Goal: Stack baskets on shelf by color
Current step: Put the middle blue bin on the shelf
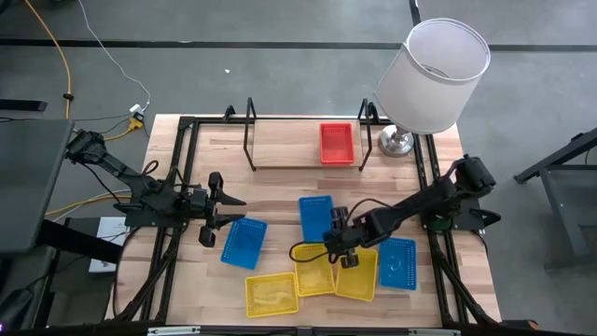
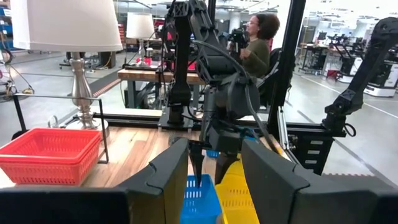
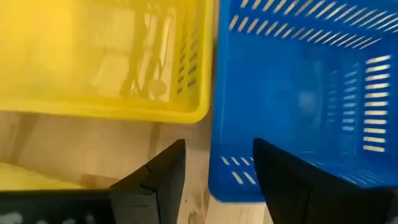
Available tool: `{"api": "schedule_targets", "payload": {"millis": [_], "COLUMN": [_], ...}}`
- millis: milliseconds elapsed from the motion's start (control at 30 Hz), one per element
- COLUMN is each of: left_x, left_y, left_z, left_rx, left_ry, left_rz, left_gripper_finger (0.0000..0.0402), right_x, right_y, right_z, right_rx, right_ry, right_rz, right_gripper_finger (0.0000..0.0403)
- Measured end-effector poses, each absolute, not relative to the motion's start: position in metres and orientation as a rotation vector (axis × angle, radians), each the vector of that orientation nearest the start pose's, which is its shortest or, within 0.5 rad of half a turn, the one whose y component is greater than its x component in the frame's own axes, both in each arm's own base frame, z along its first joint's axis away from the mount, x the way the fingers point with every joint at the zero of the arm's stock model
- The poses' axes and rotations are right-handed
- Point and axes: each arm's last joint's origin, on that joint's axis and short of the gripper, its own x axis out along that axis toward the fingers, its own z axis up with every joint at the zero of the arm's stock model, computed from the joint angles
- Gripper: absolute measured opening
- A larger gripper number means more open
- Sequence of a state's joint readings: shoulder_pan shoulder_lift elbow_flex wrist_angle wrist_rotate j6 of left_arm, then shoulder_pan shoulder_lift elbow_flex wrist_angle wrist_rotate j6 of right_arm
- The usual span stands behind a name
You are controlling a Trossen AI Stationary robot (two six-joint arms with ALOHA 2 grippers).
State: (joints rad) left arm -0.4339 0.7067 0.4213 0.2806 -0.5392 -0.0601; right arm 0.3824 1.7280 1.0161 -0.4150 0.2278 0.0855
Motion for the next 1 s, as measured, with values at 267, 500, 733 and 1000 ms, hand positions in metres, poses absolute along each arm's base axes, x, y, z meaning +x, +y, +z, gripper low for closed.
{"api": "schedule_targets", "payload": {"millis": [267, 500, 733, 1000], "left_x": [0.155, 0.155, 0.155, 0.155], "left_y": [-0.055, -0.055, -0.055, -0.055], "left_z": [0.263, 0.263, 0.263, 0.263], "left_rx": [-0.058, -0.065, -0.066, -0.074], "left_ry": [0.001, 0.001, 0.0, 0.0], "left_rz": [0.106, 0.106, 0.106, 0.105], "left_gripper_finger": [0.014, 0.014, 0.014, 0.014], "right_x": [0.308, 0.322, 0.352, 0.377], "right_y": [0.116, 0.118, 0.108, 0.028], "right_z": [0.161, 0.2, 0.247, 0.255], "right_rx": [-0.283, -0.429, -0.582, -0.577], "right_ry": [1.108, 1.103, 0.916, 0.875], "right_rz": [0.071, 0.024, 0.012, -0.09], "right_gripper_finger": [0.0047, 0.0019, 0.0004, 0.0001]}}
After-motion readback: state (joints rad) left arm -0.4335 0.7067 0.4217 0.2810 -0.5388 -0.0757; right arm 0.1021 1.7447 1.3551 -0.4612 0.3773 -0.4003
